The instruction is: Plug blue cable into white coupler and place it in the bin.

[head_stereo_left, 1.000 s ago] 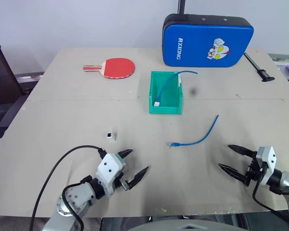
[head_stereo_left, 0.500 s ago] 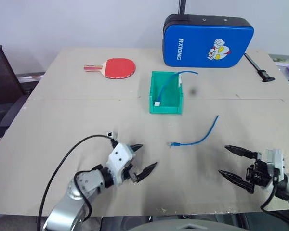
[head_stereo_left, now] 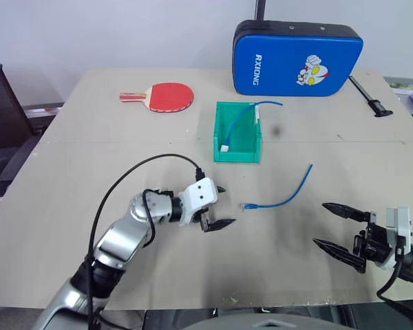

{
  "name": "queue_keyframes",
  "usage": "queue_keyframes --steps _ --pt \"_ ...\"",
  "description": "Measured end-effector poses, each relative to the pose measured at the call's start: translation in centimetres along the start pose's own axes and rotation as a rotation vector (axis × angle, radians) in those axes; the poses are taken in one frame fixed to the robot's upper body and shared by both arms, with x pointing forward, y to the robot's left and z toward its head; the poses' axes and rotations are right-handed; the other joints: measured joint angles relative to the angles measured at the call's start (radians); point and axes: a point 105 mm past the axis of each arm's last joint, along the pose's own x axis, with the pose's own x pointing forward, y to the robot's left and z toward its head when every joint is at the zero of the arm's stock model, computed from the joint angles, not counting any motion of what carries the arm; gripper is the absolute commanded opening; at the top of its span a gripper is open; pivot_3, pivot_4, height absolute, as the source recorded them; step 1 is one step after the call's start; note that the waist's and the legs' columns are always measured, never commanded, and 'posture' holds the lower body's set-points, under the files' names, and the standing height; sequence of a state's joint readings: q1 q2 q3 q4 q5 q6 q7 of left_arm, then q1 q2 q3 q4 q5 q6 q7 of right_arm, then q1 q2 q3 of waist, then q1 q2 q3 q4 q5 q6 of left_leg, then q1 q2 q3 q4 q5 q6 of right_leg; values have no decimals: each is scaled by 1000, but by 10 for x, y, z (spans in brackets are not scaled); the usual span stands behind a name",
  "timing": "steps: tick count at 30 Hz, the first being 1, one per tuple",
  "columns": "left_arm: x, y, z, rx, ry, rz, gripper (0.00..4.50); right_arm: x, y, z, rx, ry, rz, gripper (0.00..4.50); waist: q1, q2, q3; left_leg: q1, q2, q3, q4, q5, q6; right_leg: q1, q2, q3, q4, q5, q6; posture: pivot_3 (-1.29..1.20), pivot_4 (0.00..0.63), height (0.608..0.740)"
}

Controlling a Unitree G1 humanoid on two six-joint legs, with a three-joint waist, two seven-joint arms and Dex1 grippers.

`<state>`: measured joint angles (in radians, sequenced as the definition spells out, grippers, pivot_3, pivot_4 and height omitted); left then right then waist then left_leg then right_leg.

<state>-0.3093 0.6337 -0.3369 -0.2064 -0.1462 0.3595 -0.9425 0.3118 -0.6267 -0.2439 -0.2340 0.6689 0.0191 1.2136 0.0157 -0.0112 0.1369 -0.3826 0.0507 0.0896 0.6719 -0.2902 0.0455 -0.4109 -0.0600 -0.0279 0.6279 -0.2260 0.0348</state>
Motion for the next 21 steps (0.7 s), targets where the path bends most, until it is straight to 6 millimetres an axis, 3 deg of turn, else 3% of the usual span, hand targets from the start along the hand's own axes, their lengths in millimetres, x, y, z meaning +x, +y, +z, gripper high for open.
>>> queue_keyframes --steps 8,14,17,18,19,21 --pt "17 3 7 75 43 -82 4470 -5 4 -9 -8 115 -6 4500 0 0 0 0 -1 -1 0 0 0 0 0 0 0 1 5 0 150 728" --pt "27 2 13 93 38 -120 4470 1 3 -2 -26 101 -21 4500 0 0 0 -1 -1 -2 2 0 0 0 0 0 1 1 5 0 150 728" --pt "29 5 10 113 66 -131 3267 1 2 -3 -22 101 -28 4500 0 0 0 -1 -2 -2 2 0 0 0 0 0 1 2 5 0 150 728" --pt "30 4 10 122 70 -139 2616 1 2 -3 -22 101 -32 4500 0 0 0 -1 -2 -2 2 0 0 0 0 0 1 2 5 0 150 728" --pt "31 3 10 134 72 -145 2383 1 2 -3 -22 101 -33 4500 0 0 0 -1 -2 -2 2 0 0 0 0 0 1 2 5 0 150 728" --pt "33 2 10 176 82 -164 1058 1 1 -3 -22 97 -44 4500 0 0 0 -1 -2 -2 3 0 0 0 0 0 1 2 5 0 150 728"
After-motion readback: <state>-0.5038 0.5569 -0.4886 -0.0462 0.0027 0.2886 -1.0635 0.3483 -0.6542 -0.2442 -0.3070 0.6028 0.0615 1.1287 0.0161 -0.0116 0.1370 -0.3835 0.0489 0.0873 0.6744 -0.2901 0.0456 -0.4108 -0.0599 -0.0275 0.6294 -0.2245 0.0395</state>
